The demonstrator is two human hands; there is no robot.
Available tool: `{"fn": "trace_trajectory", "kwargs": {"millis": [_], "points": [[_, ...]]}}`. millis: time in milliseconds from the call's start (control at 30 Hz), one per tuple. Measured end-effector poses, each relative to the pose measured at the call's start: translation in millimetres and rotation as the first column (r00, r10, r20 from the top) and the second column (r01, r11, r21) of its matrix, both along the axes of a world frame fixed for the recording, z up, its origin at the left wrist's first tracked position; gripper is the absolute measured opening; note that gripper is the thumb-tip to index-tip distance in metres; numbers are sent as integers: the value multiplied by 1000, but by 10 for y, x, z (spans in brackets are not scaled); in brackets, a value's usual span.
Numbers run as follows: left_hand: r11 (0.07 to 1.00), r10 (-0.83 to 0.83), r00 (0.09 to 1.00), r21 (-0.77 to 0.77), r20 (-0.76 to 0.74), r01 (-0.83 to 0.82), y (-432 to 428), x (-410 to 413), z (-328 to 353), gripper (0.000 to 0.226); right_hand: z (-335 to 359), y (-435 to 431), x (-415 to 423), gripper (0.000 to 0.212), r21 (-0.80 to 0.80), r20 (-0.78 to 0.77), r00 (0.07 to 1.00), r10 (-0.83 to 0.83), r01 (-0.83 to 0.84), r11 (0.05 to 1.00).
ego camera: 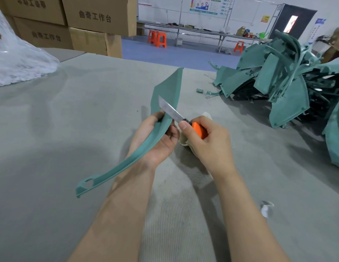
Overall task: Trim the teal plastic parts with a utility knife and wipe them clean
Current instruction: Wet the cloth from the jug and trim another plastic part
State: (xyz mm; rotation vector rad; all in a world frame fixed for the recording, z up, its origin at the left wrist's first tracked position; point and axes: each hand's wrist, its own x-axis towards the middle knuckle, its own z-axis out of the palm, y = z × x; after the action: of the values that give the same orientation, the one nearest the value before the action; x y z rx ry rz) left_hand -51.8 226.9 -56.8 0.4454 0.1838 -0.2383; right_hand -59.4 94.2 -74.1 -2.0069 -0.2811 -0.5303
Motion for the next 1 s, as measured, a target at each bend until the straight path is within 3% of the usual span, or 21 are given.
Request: {"fn": "trace_trajectory", "kwargs": {"millis": [500, 667, 867, 1000], "points": [[996, -92, 996, -2, 5, 92, 43, 7, -6, 19, -26, 5, 7, 45, -20, 38, 998, -47, 48, 999], [984, -177, 984, 3, 16, 177, -6, -37, -9, 32, -28, -106, 67, 40, 44, 74, 975, -209, 206, 978], [971, -215, 977, 103, -5, 215, 10, -63, 5, 6, 28, -199, 81, 42, 42, 57, 943, -328, 326, 944], [965, -182, 983, 188, -12, 181, 18, -37, -10, 13, 74, -316, 99, 51, 34, -25, 906, -422, 423, 905]]}}
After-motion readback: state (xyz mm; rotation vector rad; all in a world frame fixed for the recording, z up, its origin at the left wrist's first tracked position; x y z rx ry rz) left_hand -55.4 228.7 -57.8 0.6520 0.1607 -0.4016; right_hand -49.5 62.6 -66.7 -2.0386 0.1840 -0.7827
